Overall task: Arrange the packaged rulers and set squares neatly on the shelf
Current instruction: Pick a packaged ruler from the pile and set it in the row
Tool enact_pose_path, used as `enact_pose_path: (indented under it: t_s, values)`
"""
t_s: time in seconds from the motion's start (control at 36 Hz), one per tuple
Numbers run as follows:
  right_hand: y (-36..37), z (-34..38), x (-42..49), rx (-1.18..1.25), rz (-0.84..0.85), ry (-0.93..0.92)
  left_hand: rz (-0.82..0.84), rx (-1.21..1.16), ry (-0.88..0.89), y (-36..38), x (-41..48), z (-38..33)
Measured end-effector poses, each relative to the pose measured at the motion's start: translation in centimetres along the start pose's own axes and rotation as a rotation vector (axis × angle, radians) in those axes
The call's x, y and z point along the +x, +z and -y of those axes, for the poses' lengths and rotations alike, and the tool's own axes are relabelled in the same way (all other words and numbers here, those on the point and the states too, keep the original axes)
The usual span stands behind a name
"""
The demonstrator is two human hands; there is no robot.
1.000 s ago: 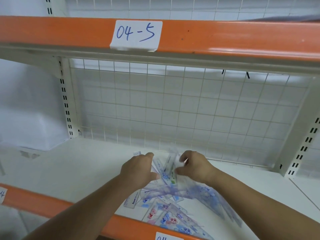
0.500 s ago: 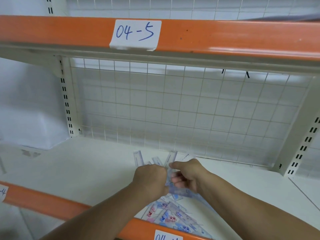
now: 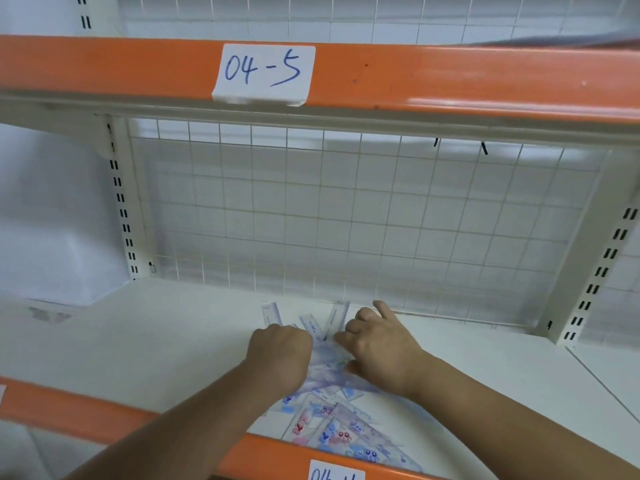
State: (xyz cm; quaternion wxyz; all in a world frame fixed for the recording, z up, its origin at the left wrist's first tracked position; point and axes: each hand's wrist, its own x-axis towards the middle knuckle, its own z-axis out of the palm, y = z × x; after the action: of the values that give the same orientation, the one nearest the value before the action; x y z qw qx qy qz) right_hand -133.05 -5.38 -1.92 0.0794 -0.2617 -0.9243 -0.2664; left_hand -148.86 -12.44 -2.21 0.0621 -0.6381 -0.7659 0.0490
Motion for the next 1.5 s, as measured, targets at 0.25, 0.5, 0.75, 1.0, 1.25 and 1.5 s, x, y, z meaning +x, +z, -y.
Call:
enact_pose_path:
  t_s: [0.25, 0.5, 0.75, 1.0, 1.25, 1.5]
  values:
    - [0.4, -1.9, -3.4, 0.112, 0.195, 0.275, -0.009, -0.008, 0.041, 0.4, 1.0, -1.4]
    - [-0.2, -5.1, -9.8, 0.169, 0.241, 0.505, 0.029, -0.016, 0.123, -1.3, 0.5, -5.7]
    - [-1.8, -9.7, -20.0, 0.167, 0.231, 0.638, 0.042, -0.049, 0.214, -4.3, -1.2, -15.8]
    - [-4.6, -16.0, -34.5, 0.152, 0.332, 0.727, 0.014, -0.070, 0.348, -7.0, -5.0, -30.7]
    - [-7.0, -21.4, -45.4, 0.156, 0.361, 0.826, 0.018, -0.117, 0.413, -9.2, -8.0, -42.0]
    - [-6.5, -24.4, -50.5, 0.191, 0.370, 0.890, 0.026, -0.066, 0.471, -10.7, -7.4, -48.4]
